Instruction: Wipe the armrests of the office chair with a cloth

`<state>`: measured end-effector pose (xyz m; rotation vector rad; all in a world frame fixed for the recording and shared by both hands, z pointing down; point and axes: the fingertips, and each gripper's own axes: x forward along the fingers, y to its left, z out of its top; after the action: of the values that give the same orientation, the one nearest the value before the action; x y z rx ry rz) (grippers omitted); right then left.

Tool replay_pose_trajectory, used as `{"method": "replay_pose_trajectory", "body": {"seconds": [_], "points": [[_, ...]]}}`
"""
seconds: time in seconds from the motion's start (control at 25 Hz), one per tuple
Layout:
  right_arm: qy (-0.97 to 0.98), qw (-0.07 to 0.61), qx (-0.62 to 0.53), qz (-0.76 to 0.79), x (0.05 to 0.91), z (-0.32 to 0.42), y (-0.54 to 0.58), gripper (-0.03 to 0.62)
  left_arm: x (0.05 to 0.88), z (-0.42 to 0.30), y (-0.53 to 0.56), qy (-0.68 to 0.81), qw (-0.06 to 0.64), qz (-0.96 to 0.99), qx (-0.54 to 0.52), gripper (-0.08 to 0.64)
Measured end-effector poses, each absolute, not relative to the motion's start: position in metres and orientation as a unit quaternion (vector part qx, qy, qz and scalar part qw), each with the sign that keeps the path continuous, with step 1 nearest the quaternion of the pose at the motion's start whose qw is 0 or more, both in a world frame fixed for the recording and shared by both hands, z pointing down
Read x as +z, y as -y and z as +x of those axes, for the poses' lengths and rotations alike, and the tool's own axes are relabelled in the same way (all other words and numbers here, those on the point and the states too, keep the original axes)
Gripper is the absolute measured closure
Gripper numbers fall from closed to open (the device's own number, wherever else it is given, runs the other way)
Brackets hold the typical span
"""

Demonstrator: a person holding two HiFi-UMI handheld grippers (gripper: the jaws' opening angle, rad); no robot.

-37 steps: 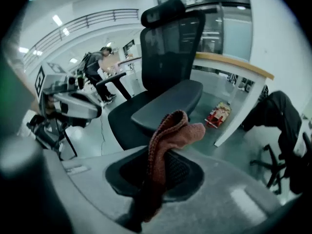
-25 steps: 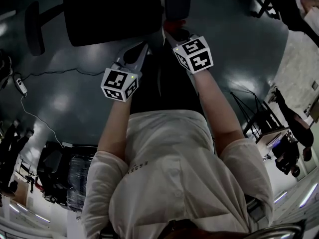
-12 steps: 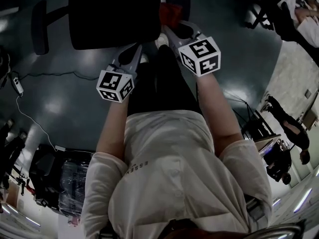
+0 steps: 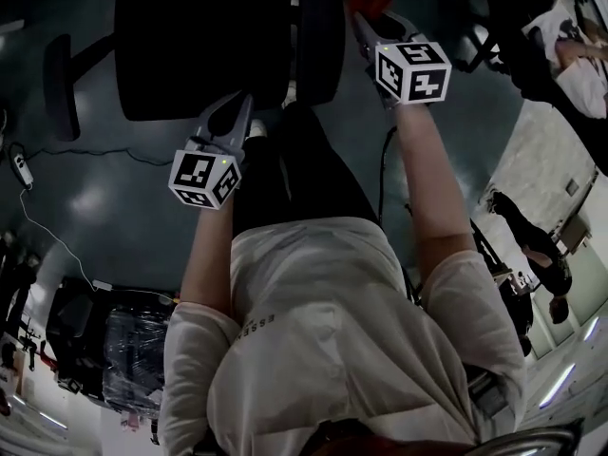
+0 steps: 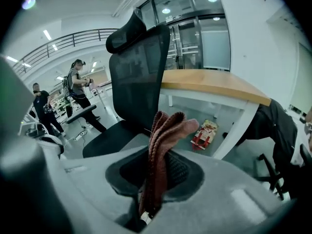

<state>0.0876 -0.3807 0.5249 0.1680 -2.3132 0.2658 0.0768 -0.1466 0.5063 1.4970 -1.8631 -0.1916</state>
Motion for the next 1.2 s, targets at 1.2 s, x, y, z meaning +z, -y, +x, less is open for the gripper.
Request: {"method": "replay_pose_trajectory", "body": {"seconds": [1.2], "points": [[0.843,0.49,0.009,-0.221,0.571,-0.022,0.334,0.543,0.542,0.045,0.205,0.766,0.377,0.512,-0.096,0.541]]}}
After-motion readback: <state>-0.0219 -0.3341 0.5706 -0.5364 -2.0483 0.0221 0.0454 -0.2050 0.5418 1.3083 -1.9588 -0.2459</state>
